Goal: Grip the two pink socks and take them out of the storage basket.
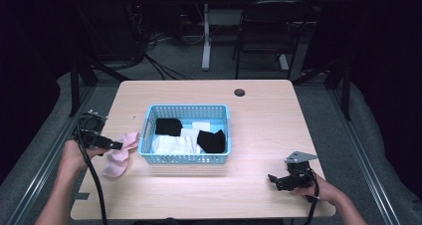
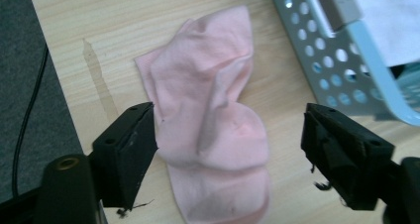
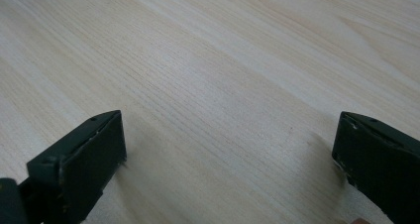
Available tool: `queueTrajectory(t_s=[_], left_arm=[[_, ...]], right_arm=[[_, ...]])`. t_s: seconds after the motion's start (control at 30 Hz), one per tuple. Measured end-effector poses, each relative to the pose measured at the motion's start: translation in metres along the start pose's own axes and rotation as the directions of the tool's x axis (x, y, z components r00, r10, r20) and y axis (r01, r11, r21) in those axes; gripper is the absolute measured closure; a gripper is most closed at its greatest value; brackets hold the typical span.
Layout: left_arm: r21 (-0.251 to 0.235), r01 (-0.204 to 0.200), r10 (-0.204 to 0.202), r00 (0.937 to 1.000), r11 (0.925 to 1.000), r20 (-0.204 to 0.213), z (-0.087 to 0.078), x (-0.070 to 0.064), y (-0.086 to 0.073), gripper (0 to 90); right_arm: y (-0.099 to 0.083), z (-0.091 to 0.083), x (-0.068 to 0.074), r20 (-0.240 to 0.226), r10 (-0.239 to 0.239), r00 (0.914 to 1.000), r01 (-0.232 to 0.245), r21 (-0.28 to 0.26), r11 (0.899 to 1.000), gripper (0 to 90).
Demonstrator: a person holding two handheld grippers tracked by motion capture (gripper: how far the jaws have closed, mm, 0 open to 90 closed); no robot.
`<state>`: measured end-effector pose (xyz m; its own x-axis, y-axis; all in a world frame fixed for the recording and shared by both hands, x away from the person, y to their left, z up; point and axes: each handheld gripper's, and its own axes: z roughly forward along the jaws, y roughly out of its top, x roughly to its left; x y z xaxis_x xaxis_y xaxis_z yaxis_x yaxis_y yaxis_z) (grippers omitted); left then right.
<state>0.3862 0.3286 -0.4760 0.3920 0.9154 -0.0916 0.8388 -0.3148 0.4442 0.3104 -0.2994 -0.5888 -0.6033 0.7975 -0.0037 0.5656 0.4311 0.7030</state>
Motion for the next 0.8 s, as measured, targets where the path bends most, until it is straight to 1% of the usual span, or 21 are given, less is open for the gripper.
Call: queueTrajectory(t_s=[0.07, 0.2, 0.37, 0.5, 0.6, 0.67, 0.73, 0.77, 0.8], left_arm=[[-0.025, -0.009, 0.009, 0.9999, 0.9997, -0.009, -0.007, -0.005, -0.005, 15.5], [-0.062, -0.019, 0.019, 0.9998, 0.9979, -0.01, -0.017, -0.014, -0.019, 14.5], [-0.087, -0.027, 0.025, 0.9995, 0.9958, -0.018, -0.02, -0.024, -0.036, 11.8], [-0.099, -0.029, 0.027, 0.9993, 0.9947, -0.024, -0.015, -0.032, -0.049, 9.0], [-0.092, -0.032, 0.029, 0.9991, 0.9952, -0.032, -0.005, -0.04, -0.061, 6.6], [-0.099, -0.022, 0.018, 0.9991, 0.9948, -0.038, 0.0, -0.043, -0.068, 5.4], [-0.124, -0.015, 0.009, 0.9989, 0.9922, -0.046, 0.004, -0.046, -0.075, 5.2], [-0.134, -0.005, 0.0, 0.9991, 0.991, -0.041, 0.006, -0.047, -0.079, 5.1], [-0.127, -0.006, 0.001, 0.9994, 0.9919, -0.036, 0.008, -0.048, -0.081, 4.8]], right_arm=[[0.0, 0.0, 0.0, 0.0, 0.0, 1.0, 0.0, 0.0, 1.0, 0.0], [0.0, 0.0, 0.0, 0.001, 0.0, 1.0, 0.0, 0.0, 1.0, 0.0], [0.0, 0.0, 0.0, 0.0, 0.001, 1.0, -0.001, 0.001, 1.0, 0.0], [0.0, 0.0, 0.0, 0.001, 0.001, 1.0, -0.001, 0.001, 1.0, 0.0], [0.0, 0.0, 0.0, 0.0, 0.0, 1.0, 0.0, 0.001, 1.0, 0.0], [0.0, 0.0, 0.0, 0.0, 0.0, 1.0, 0.0, 0.001, 1.0, 0.0], [0.0, 0.0, 0.0, 0.001, 0.0, 1.0, 0.0, 0.0, 1.0, 0.0], [0.0, 0.0, 0.0, 0.0, 0.0, 1.0, 0.0, 0.001, 1.0, 0.0], [0.0, 0.0, 0.0, 0.0, 0.0, 1.0, 0.0, 0.001, 1.0, 0.0]])
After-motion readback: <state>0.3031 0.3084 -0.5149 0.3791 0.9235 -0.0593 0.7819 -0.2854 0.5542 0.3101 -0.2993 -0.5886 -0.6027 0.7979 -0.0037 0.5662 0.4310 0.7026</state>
